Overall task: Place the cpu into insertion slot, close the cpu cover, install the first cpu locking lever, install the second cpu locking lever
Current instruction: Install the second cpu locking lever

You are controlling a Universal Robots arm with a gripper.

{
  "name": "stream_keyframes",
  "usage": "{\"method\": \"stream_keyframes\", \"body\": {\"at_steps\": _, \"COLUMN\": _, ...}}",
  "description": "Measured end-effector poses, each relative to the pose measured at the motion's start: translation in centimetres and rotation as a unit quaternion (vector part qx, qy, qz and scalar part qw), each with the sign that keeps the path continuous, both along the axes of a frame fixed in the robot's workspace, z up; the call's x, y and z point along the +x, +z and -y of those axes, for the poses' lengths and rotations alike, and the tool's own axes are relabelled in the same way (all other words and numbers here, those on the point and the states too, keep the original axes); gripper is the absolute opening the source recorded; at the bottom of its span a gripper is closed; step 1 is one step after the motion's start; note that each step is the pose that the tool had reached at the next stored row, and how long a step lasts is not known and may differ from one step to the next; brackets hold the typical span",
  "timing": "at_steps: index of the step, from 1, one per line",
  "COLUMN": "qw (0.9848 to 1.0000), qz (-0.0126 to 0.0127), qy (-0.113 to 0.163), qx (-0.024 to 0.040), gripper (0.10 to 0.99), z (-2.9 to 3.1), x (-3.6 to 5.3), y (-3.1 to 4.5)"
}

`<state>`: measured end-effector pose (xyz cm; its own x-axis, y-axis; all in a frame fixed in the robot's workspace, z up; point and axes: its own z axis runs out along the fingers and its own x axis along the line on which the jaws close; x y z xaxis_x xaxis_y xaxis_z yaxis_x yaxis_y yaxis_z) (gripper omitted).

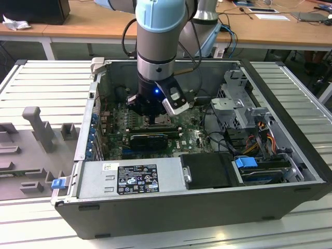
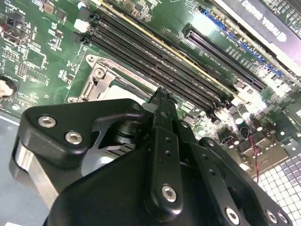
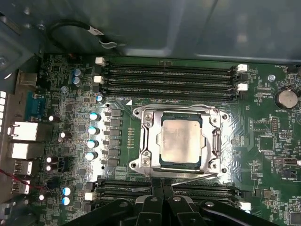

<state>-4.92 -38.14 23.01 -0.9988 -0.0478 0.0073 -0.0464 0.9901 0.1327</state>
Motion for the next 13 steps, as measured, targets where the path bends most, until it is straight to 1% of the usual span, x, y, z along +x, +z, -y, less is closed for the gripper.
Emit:
{"method": "stream_keyframes", "body": {"at_steps": 3, "qw": 1.0000, "qz": 0.0000, "qy": 0.000, "qx": 0.0004, "gripper": 0.106, "z": 0.01, "x": -0.22, "y": -0.03}}
{"method": "stream_keyframes", "body": {"at_steps": 6, "qw": 1.0000, "qz": 0.0000, "qy": 0.000, "qx": 0.0029, "gripper": 0.106, "z": 0.10, "x": -0.54, "y": -0.12}}
{"method": "stream_keyframes", "body": {"at_steps": 7, "qw": 1.0000, "qz": 0.0000, "qy": 0.000, "qx": 0.0057, "gripper": 0.106, "z": 0.12, "x": -0.69, "y": -0.24}}
{"method": "stream_keyframes", "body": {"at_steps": 9, "qw": 1.0000, "qz": 0.0001, "qy": 0.000, "qx": 0.0082, "gripper": 0.106, "z": 0.12, "x": -0.92, "y": -0.49}}
{"method": "stream_keyframes", "body": {"at_steps": 11, "qw": 1.0000, "qz": 0.0000, "qy": 0.000, "qx": 0.0095, "gripper": 0.106, "z": 0.13, "x": -1.10, "y": -0.78}}
{"method": "stream_keyframes", "body": {"at_steps": 13, "qw": 0.9999, "qz": 0.0000, "qy": 0.000, "qx": 0.0101, "gripper": 0.106, "z": 0.13, "x": -1.19, "y": -1.25}}
